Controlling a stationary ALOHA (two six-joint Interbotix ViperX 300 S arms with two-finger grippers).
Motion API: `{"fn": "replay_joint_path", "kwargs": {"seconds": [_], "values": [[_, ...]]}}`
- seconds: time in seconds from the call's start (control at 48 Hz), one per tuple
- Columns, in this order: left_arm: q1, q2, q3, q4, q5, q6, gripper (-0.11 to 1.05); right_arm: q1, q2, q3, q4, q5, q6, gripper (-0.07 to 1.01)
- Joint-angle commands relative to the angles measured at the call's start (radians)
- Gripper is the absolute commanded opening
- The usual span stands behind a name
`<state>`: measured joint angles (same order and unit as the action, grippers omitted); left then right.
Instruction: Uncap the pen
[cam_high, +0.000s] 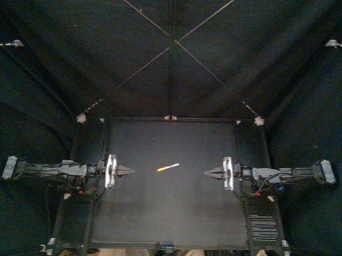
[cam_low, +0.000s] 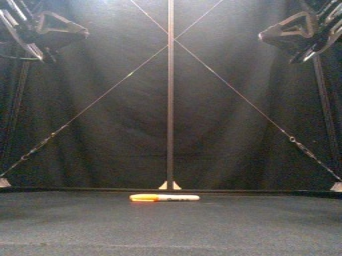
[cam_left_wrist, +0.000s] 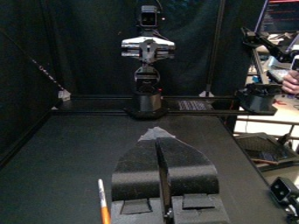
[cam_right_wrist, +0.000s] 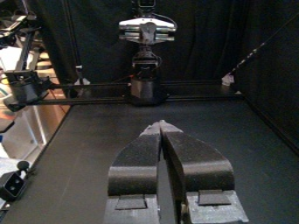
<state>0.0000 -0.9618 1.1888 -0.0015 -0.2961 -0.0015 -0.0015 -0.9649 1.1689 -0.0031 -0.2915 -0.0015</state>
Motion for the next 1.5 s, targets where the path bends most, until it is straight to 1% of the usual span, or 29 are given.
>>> {"fn": "replay_joint_path", "kwargs": {"seconds": [0.021,0.104,0.167,0.25,0.292,0.333,0.375,0.396,0.438,0.521,0.604,0.646,0.792,0.812,0.917,0.938,0.979,1.0,1.104,1.188,1.25,1.396,1.5], "values": [[0.017,0.009,0.015,-0.014,-0.009,-0.0015,-0.06,-0.011,0.035,-0.009,0.002,0.005,0.005,0.04],[0.017,0.014,0.026,-0.028,-0.015,0.0,-0.05,-0.037,0.081,-0.026,0.0,0.028,0.005,0.03],[0.017,0.021,0.032,-0.035,-0.02,0.0,-0.03,-0.069,0.13,-0.049,0.0,0.052,0.003,0.03],[0.015,0.044,0.04,-0.035,-0.026,0.0015,-0.02,-0.112,0.209,-0.094,-0.008,0.091,-0.006,0.03],[0.014,0.064,0.04,-0.034,-0.029,0.0015,-0.02,-0.132,0.252,-0.12,-0.02,0.115,-0.011,0.03],[0.009,0.086,0.04,-0.032,-0.029,0.0015,-0.02,-0.155,0.308,-0.153,-0.048,0.144,-0.011,0.03],[0.003,0.118,0.037,-0.032,-0.031,0.0046,-0.02,-0.169,0.353,-0.183,-0.078,0.167,-0.011,0.03],[0.002,0.129,0.035,-0.031,-0.031,0.0046,-0.02,-0.175,0.377,-0.196,-0.095,0.179,-0.009,0.03],[-0.003,0.16,0.034,-0.029,-0.031,0.0061,-0.02,-0.186,0.422,-0.222,-0.129,0.201,-0.008,0.03],[-0.009,0.218,0.028,-0.02,-0.031,0.0061,-0.02,-0.193,0.515,-0.275,-0.19,0.244,-0.006,0.03],[-0.009,0.268,0.021,-0.012,-0.031,0.0061,-0.02,-0.199,0.624,-0.334,-0.23,0.281,-0.005,0.06],[-0.009,0.296,0.017,-0.009,-0.031,0.0061,-0.02,-0.204,0.672,-0.36,-0.241,0.295,-0.005,0.08],[-0.011,0.348,0.006,-0.005,-0.031,0.0061,-0.02,-0.225,0.828,-0.446,-0.245,0.336,-0.006,0.18],[-0.011,0.354,0.005,-0.005,-0.031,0.0077,-0.02,-0.23,0.847,-0.457,-0.245,0.341,-0.006,0.2],[-0.011,0.367,-0.002,-0.006,-0.031,0.0077,-0.02,-0.245,0.939,-0.512,-0.245,0.371,-0.006,0.3],[-0.011,0.368,-0.002,-0.005,-0.031,0.0061,-0.02,-0.247,0.956,-0.522,-0.245,0.38,-0.006,0.32],[-0.011,0.368,-0.002,-0.006,-0.031,0.0077,-0.02,-0.258,0.991,-0.548,-0.245,0.4,-0.006,0.37],[-0.012,0.368,-0.002,-0.005,-0.031,0.0061,-0.02,-0.262,1.003,-0.557,-0.244,0.41,-0.006,0.39],[-0.011,0.368,0.002,-0.006,-0.031,0.0061,-0.02,-0.275,1.055,-0.597,-0.238,0.44,-0.008,0.5],[-0.012,0.368,0.002,-0.006,-0.031,0.0061,-0.02,-0.275,1.083,-0.626,-0.238,0.468,-0.008,0.58],[-0.011,0.368,0.003,-0.005,-0.031,0.0061,-0.02,-0.273,1.104,-0.65,-0.238,0.5,-0.009,0.65],[-0.012,0.368,0.005,-0.006,-0.031,0.0061,-0.02,-0.265,1.131,-0.678,-0.235,0.545,-0.011,0.72],[-0.011,0.368,0.006,-0.005,-0.031,0.0061,-0.02,-0.264,1.147,-0.69,-0.233,0.555,-0.011,0.73]]}}
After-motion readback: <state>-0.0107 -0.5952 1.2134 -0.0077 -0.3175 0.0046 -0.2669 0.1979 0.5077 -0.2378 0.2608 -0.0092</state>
